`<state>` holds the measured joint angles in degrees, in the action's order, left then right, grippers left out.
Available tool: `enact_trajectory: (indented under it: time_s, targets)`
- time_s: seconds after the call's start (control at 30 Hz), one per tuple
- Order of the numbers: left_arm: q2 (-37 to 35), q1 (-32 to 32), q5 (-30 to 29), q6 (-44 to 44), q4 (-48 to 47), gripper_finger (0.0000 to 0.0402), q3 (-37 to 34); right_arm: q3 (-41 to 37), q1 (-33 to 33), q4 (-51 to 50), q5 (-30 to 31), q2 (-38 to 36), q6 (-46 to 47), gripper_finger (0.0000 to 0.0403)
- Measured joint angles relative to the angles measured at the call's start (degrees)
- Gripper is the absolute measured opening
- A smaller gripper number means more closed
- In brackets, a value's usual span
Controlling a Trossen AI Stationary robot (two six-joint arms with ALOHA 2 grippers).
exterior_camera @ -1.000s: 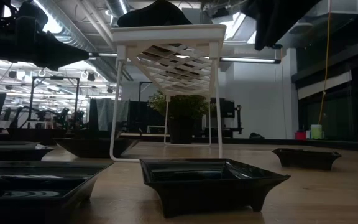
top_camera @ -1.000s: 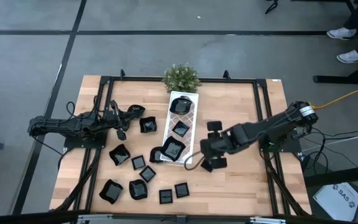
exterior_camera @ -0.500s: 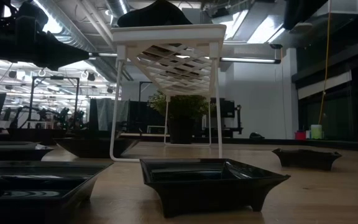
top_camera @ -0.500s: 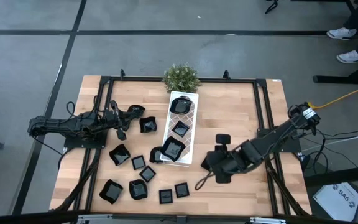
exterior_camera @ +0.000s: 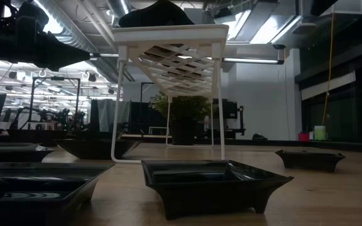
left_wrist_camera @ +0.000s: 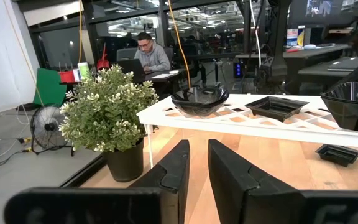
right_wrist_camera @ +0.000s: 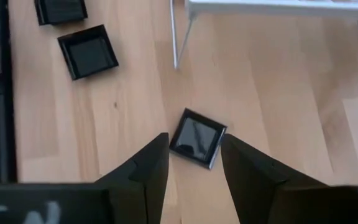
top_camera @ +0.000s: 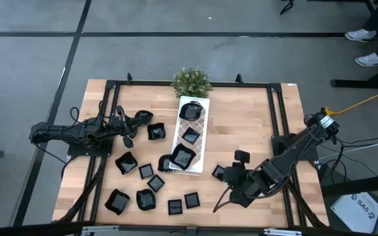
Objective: Pick & Place Mini shaped plates
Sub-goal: Stack the square plate on top of the square plate on the shelf
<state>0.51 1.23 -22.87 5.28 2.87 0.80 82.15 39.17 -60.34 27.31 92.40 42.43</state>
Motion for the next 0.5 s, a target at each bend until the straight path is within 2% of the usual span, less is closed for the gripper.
enact_trajectory:
  time_s: [0.27, 0.5]
  targets:
    - [0.0, 0.0, 0.02, 0.0, -0.02, 0.0052, 0.0, 0.0, 1.33, 3.57, 1.64, 6.29, -3.74, 0.0147]
    - [0.0, 0.0, 0.0, 0.0, -0.01, 0.0054, 0.0, 0.0, 1.58, 3.54, 1.8, 11.33, -3.36, 0.0147]
